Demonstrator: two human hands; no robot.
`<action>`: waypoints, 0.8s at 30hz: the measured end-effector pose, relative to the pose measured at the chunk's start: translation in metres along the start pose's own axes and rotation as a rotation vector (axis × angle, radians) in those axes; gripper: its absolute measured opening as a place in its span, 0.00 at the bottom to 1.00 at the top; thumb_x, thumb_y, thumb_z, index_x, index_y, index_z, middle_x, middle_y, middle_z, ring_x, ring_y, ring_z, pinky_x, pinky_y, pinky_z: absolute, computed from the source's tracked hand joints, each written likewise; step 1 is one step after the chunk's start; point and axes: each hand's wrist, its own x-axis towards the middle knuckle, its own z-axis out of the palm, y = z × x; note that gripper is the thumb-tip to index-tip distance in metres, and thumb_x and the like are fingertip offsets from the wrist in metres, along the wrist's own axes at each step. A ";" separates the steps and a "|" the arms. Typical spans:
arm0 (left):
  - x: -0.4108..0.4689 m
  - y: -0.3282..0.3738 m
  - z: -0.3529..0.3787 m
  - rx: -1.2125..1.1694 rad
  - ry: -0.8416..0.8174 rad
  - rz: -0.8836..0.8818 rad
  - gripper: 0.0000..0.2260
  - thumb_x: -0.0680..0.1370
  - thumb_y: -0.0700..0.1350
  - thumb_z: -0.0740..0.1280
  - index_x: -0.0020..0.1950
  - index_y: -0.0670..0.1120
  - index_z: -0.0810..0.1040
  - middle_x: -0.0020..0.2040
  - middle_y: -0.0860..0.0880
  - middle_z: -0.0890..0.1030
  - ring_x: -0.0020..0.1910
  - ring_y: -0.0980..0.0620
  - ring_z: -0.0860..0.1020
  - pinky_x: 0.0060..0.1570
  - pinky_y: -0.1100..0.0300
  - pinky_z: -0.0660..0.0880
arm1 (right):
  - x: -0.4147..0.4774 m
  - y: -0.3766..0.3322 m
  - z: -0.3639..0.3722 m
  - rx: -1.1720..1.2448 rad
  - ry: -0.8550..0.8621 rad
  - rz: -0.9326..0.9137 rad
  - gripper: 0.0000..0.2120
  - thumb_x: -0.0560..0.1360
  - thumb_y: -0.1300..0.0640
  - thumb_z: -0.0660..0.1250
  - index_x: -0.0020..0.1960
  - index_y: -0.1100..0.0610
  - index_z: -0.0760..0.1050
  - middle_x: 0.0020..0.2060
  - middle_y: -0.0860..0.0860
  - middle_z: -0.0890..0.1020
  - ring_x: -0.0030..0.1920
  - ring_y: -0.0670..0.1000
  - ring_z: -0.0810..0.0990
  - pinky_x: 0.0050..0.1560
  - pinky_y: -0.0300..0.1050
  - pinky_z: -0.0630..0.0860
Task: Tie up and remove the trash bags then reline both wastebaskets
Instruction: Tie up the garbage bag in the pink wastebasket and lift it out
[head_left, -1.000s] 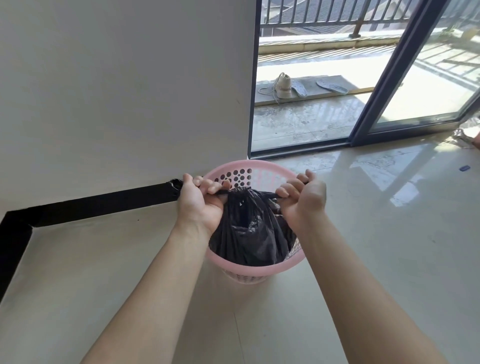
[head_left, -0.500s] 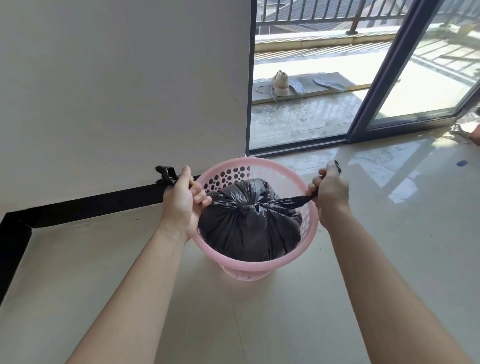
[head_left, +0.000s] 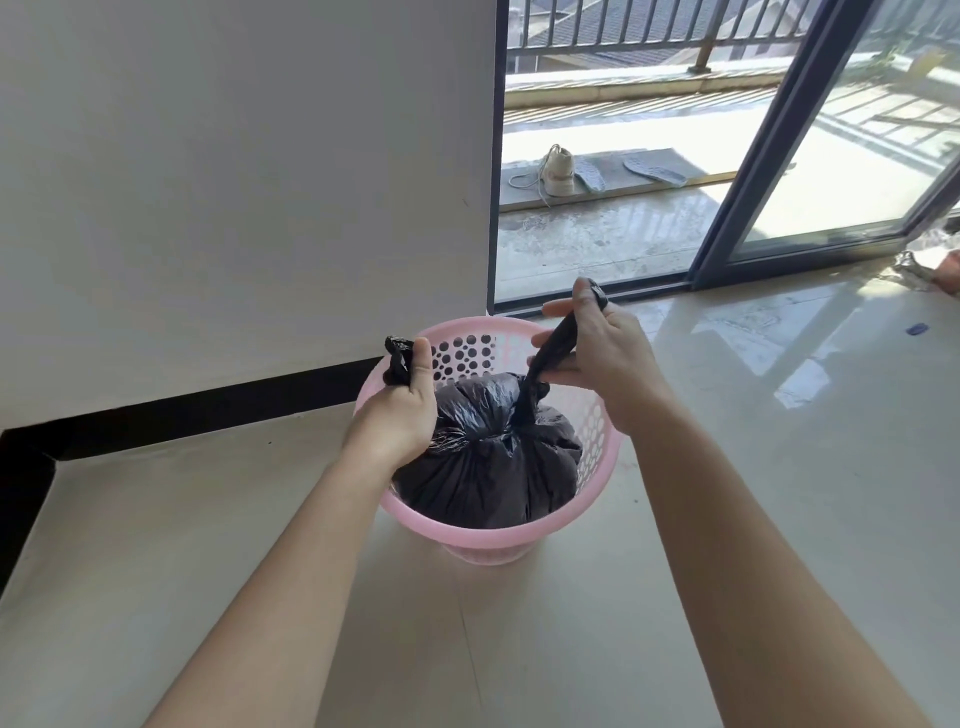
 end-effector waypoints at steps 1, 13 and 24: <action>-0.001 0.002 -0.001 0.077 0.030 0.008 0.43 0.75 0.73 0.38 0.70 0.44 0.72 0.67 0.43 0.77 0.67 0.42 0.74 0.64 0.52 0.69 | 0.000 0.000 0.002 0.032 -0.016 0.006 0.23 0.83 0.43 0.55 0.55 0.60 0.79 0.46 0.64 0.84 0.49 0.62 0.85 0.44 0.55 0.85; 0.000 -0.004 0.012 -0.762 -0.234 0.104 0.11 0.69 0.43 0.79 0.48 0.41 0.83 0.45 0.46 0.86 0.46 0.49 0.84 0.49 0.57 0.80 | 0.002 0.014 0.012 0.262 -0.159 -0.006 0.29 0.70 0.47 0.78 0.62 0.65 0.76 0.54 0.61 0.84 0.56 0.55 0.85 0.61 0.50 0.79; 0.003 -0.013 0.025 -0.778 0.061 0.145 0.03 0.77 0.41 0.72 0.46 0.42 0.83 0.39 0.55 0.84 0.37 0.62 0.80 0.38 0.68 0.74 | -0.001 0.037 0.010 -0.389 0.092 -0.009 0.22 0.83 0.42 0.55 0.59 0.58 0.78 0.44 0.50 0.78 0.54 0.52 0.76 0.57 0.44 0.69</action>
